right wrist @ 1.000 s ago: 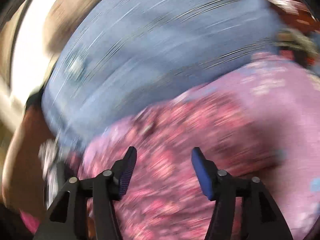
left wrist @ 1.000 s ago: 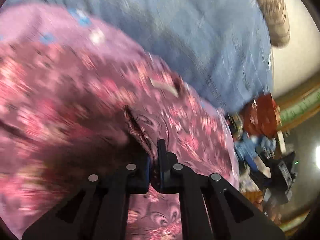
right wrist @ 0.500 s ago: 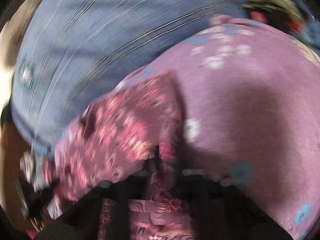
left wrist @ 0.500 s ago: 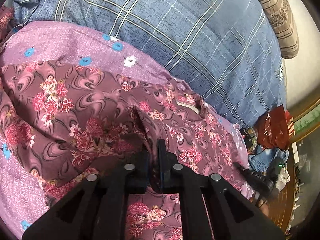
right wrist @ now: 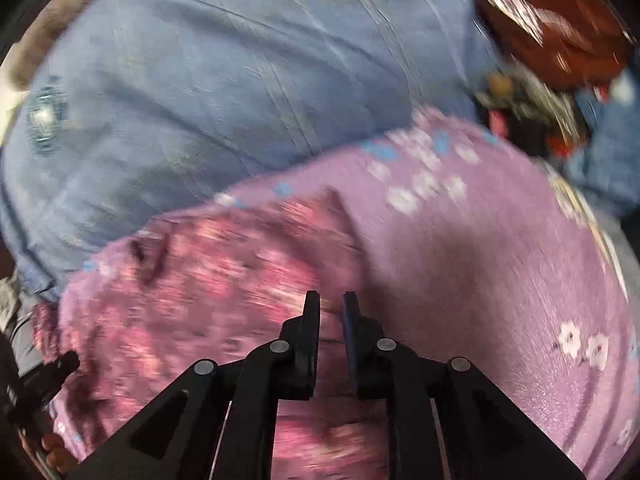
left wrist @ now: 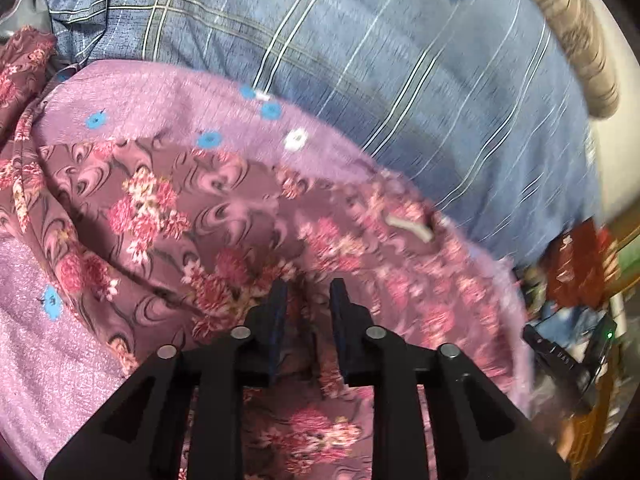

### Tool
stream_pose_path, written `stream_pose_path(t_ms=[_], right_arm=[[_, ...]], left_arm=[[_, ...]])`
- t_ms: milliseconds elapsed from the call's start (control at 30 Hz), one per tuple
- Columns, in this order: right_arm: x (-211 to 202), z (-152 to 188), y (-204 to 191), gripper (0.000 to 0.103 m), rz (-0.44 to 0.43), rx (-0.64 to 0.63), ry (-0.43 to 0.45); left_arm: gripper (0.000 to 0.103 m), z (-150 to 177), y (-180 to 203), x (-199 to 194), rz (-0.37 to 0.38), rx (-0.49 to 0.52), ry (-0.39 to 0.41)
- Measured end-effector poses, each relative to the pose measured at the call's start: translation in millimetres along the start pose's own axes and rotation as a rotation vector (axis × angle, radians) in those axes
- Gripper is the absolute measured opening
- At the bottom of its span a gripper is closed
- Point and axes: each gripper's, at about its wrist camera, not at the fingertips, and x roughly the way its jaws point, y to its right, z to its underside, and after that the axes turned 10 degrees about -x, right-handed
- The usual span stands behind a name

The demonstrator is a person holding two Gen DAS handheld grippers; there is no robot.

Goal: Fold small clothes

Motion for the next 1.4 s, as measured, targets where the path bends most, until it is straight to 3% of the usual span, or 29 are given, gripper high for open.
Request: stream_pose_path(t_ms=[67, 233, 400, 500, 567, 633, 667, 733, 800, 933, 1133, 1267, 1400], right_arm=[[-6, -10, -30, 0.016, -0.08, -0.057, 0.024], [20, -14, -116, 0.019, -0.213, -0.204, -0.062], [52, 9, -181, 0.019, -0.282, -0.276, -0.137], [64, 27, -211, 0.019, -0.337, -0.313, -0.141], [77, 43, -231, 0.019, -0.322, -0.385, -0.157], [89, 59, -239, 0.021, -0.283, -0.413, -0.158], [84, 65, -241, 0.022, -0.272, -0.419, -0.075], [82, 78, -243, 0.022, -0.248, -0.444, 0.008], [81, 81, -246, 0.022, -0.231, -0.455, 0.02], [83, 77, -238, 0.023, -0.274, -0.418, 0.014], [83, 75, -230, 0.024, -0.306, -0.387, 0.018], [85, 75, -230, 0.024, -0.316, -0.38, 0.017], [85, 74, -226, 0.024, -0.34, -0.359, 0.015]], left_arm=[[0.034, 2, 1, 4, 0.026, 0.004, -0.021], [0.034, 18, 7, 51, -0.107, 0.07, -0.143], [0.033, 9, -4, 39, -0.045, -0.014, -0.134], [0.034, -3, -16, 22, -0.05, -0.067, -0.078], [0.039, -12, -23, 9, -0.052, -0.095, -0.037], [0.05, -23, -31, -8, -0.061, -0.121, 0.015], [0.054, -27, -36, -16, -0.07, -0.129, 0.038], [0.055, -44, -52, -36, -0.102, -0.158, 0.094], [0.058, -61, -74, -55, -0.131, -0.184, 0.133], [0.063, -106, -124, -79, -0.321, -0.194, 0.17], [0.063, -159, -161, -63, -0.433, -0.178, -0.007], [0.063, -170, -158, -20, -0.586, -0.141, -0.081], [0.063, -176, -169, 4, -0.573, -0.195, -0.091]])
